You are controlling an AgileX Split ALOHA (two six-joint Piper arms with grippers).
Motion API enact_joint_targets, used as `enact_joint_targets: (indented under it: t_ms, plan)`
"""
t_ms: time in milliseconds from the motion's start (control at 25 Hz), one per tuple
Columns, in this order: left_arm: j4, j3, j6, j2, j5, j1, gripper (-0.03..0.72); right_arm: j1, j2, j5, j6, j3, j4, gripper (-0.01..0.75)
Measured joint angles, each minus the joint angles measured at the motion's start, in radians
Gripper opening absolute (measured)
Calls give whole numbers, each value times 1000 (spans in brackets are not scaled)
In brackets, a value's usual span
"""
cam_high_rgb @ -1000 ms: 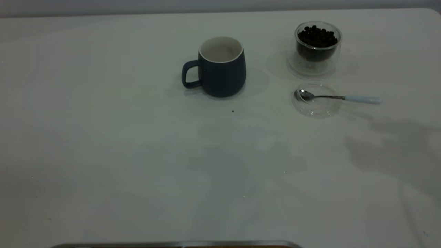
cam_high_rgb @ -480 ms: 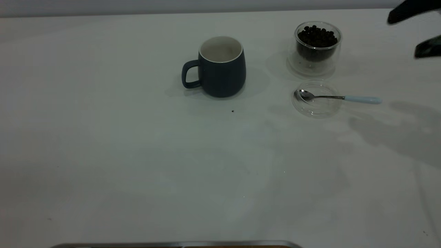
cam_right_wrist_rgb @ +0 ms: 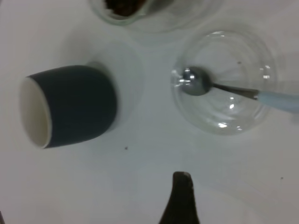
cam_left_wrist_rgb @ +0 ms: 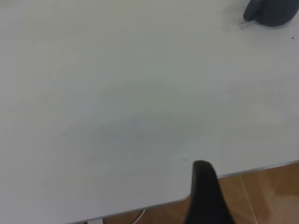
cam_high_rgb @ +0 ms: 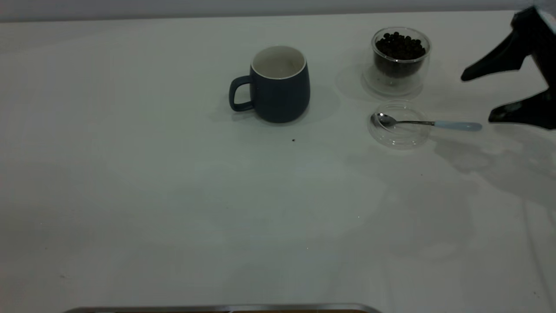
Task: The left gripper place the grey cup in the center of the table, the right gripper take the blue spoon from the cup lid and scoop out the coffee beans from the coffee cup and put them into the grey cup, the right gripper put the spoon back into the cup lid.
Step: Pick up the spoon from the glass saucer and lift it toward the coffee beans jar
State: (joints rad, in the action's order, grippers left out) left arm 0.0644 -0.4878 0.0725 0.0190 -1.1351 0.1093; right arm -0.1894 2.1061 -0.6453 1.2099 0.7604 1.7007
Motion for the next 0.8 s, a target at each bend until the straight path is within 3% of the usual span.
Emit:
enact_joint_targets:
  t_ms: [440,800]
  plan:
    - [0,0,1,0,0,0,555,-18,186,-26,126,41,92,700]
    - [0,0,1,0,0,0,555,-25,313,-121,175,146,92,691]
